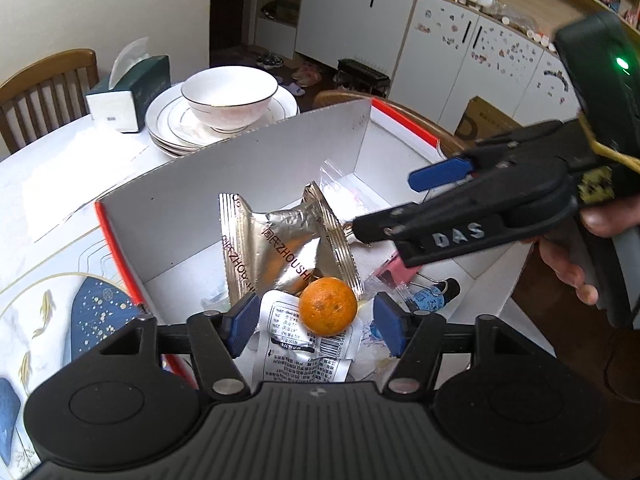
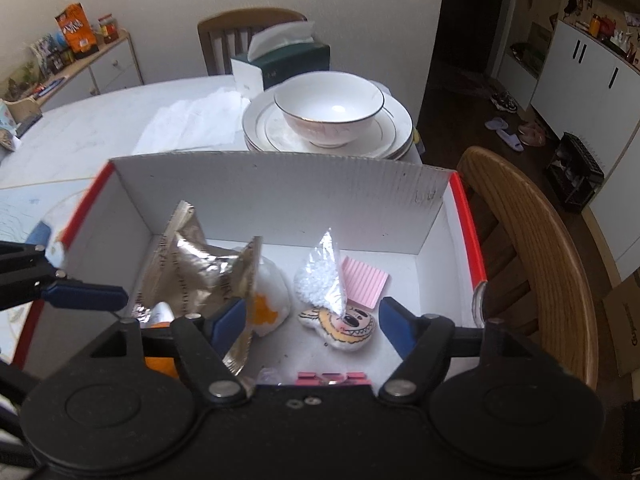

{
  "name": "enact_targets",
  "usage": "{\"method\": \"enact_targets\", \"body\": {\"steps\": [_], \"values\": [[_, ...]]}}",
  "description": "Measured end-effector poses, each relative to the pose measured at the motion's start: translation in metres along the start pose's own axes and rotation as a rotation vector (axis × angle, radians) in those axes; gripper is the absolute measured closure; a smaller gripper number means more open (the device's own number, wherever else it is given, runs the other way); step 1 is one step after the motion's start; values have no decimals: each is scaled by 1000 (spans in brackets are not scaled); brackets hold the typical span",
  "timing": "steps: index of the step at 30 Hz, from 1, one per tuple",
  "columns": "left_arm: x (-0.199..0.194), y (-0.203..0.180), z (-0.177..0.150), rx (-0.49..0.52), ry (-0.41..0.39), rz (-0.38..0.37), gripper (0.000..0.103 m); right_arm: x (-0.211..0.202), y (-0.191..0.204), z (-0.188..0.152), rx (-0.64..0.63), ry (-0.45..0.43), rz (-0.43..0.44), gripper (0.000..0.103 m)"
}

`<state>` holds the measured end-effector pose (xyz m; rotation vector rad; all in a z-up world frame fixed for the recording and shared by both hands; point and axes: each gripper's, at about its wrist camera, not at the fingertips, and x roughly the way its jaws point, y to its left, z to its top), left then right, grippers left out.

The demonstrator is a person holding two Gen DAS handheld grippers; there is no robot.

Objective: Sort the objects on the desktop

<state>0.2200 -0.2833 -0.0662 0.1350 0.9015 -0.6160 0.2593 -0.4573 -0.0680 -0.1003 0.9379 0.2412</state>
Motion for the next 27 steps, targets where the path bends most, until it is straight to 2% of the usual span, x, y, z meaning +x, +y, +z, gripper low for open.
{"method": "enact_targets", "body": {"steps": [4,8,16,20,27], "values": [[-7,1,-3,-12,-19,1,37,-16,3,-7,-1,-37,12,29],[-16,0,-4,-23,-43,10,25,-30,4,-14,18,-74,30,27],[-37,1,-8,-51,-87,28,17,-59,9,-31,35,-182,47,23],[-47,6,-12,-71,-112,29,0,-70,16,-40,32,-218,57,22],[-67,11,-21,-86,-161,32,0,-86,30,-52,44,-261,68,20]]}}
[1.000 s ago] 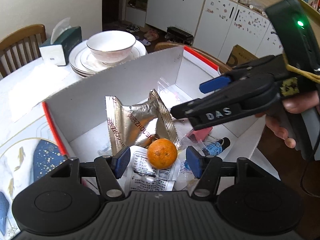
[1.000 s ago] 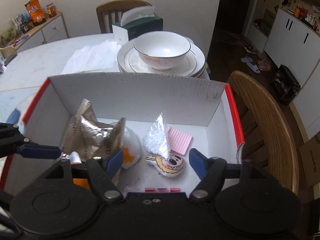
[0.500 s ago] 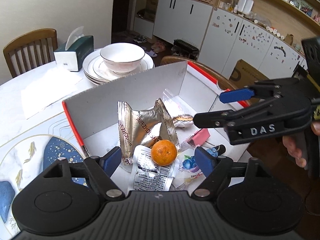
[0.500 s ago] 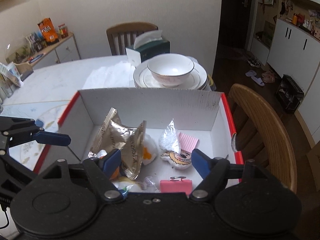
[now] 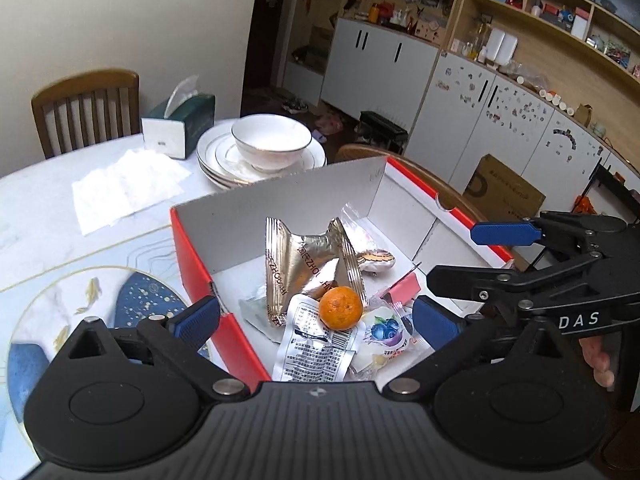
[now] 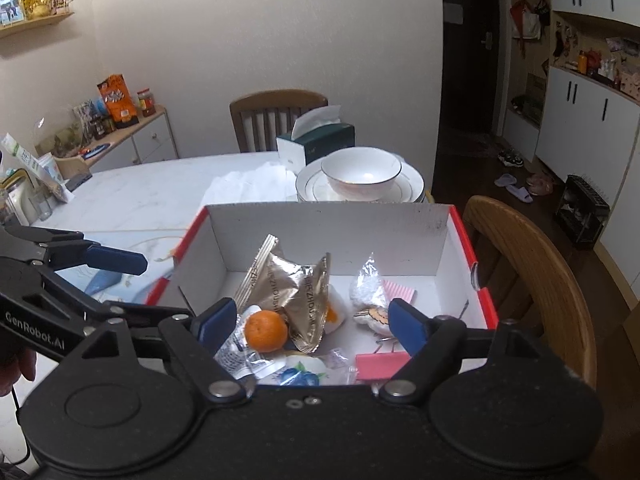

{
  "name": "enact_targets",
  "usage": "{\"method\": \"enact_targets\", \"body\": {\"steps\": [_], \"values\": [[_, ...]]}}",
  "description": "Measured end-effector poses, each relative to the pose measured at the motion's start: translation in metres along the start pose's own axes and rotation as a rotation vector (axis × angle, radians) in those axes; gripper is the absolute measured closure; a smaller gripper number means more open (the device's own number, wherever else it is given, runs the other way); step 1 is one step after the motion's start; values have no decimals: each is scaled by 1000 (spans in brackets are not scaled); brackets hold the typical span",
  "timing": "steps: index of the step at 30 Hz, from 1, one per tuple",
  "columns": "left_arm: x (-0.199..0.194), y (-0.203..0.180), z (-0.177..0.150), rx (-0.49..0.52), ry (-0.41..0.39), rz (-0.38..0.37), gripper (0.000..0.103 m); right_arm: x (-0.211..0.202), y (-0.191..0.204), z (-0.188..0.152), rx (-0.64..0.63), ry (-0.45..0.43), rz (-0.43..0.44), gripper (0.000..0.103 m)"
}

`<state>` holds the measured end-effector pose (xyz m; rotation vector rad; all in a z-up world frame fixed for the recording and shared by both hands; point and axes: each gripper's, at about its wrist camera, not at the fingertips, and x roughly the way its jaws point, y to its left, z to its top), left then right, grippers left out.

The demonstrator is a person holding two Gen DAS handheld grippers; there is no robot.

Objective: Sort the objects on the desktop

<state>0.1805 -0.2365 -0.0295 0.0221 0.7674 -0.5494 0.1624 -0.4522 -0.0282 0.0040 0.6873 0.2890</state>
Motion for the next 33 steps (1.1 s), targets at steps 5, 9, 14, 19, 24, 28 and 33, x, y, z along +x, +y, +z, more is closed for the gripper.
{"method": "enact_targets", "body": {"steps": [5,9,14,19,24,28,33], "values": [[-20,-1,-4,26,-42,11,0,-14,9,-4,-1,-29,-18,20],[-35,1,-5,30,-73,18,0,-25,15,-7,12,-48,-27,20],[-49,2,-7,36,-89,20,0,-36,23,-11,29,-69,-40,20],[-61,-1,-11,60,-99,6,0,-44,33,-15,37,-84,-58,19],[-68,-1,-15,56,-102,3,0,-51,42,-22,40,-106,-72,19],[-68,-1,-19,55,-91,6,0,-53,48,-28,49,-109,-78,19],[-65,-2,-24,60,-74,6,0,-57,51,-34,78,-115,-95,19]]}}
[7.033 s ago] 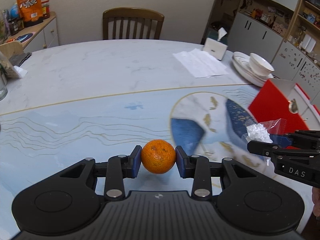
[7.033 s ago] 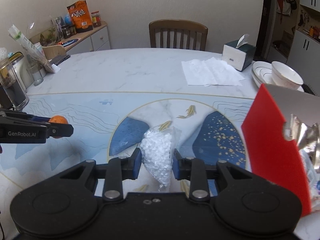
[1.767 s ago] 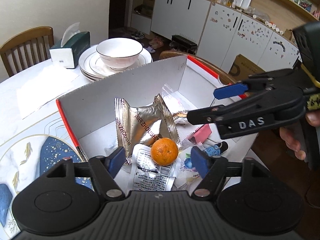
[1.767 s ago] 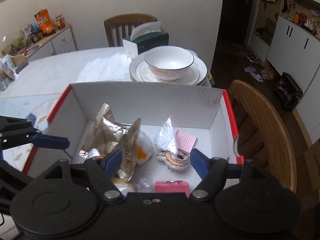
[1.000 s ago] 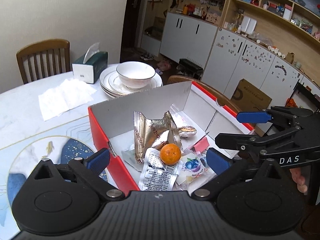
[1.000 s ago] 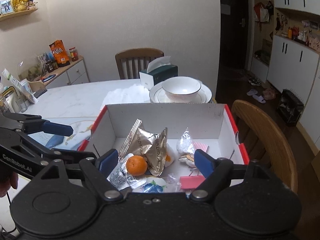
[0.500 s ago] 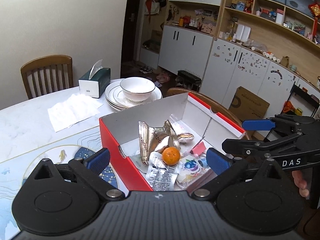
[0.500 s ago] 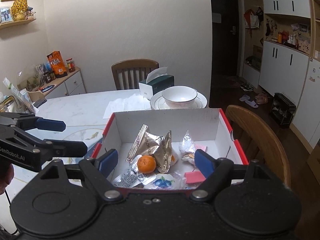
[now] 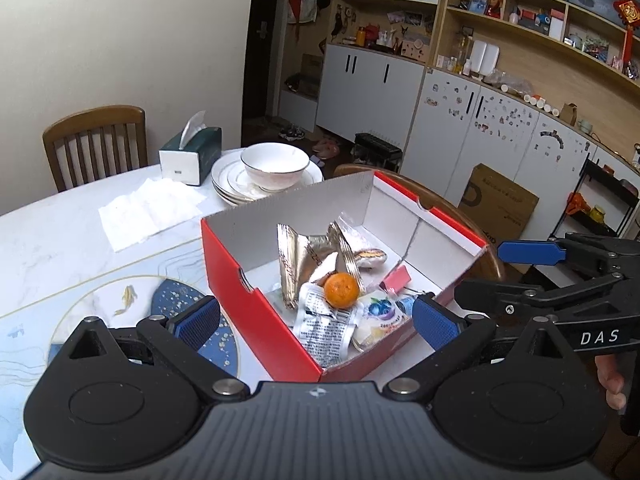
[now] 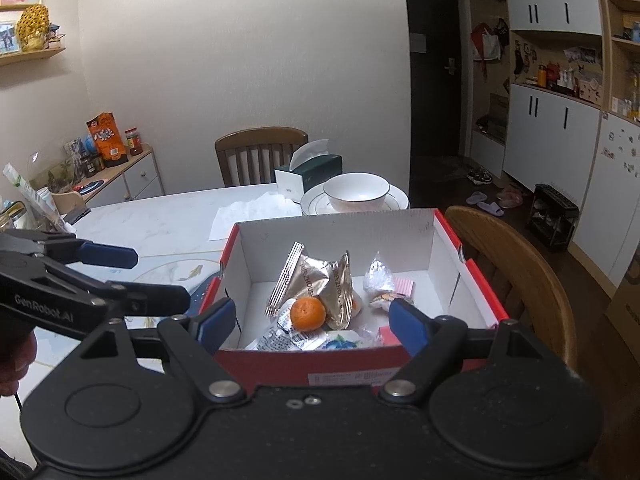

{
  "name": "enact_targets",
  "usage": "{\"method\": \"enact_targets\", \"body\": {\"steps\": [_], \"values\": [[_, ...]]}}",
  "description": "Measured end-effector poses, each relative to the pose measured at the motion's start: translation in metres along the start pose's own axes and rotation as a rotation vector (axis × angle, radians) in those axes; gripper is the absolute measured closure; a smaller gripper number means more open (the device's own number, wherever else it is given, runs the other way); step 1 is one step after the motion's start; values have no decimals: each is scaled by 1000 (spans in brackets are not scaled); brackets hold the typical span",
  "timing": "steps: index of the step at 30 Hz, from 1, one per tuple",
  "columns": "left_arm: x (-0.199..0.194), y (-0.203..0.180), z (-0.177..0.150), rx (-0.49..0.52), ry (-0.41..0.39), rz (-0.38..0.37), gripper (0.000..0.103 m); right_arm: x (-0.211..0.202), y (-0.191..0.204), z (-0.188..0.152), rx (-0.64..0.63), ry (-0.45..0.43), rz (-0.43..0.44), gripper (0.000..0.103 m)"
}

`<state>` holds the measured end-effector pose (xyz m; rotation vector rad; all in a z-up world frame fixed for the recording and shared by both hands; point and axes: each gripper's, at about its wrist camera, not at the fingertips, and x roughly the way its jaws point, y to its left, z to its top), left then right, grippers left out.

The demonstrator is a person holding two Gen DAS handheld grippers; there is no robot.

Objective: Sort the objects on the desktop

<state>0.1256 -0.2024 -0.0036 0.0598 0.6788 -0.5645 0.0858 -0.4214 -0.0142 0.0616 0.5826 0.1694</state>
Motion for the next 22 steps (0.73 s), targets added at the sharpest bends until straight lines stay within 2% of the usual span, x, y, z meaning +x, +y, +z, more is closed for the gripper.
{"method": "enact_targets", "body": {"steps": [12,22], "values": [[5,2,-8,-34,36,-29,0,-4,0,-7,37,3,-26,19],[1,4,-7,-17,12,-30,0,-4,7,-10,46,11,-32,19]]}}
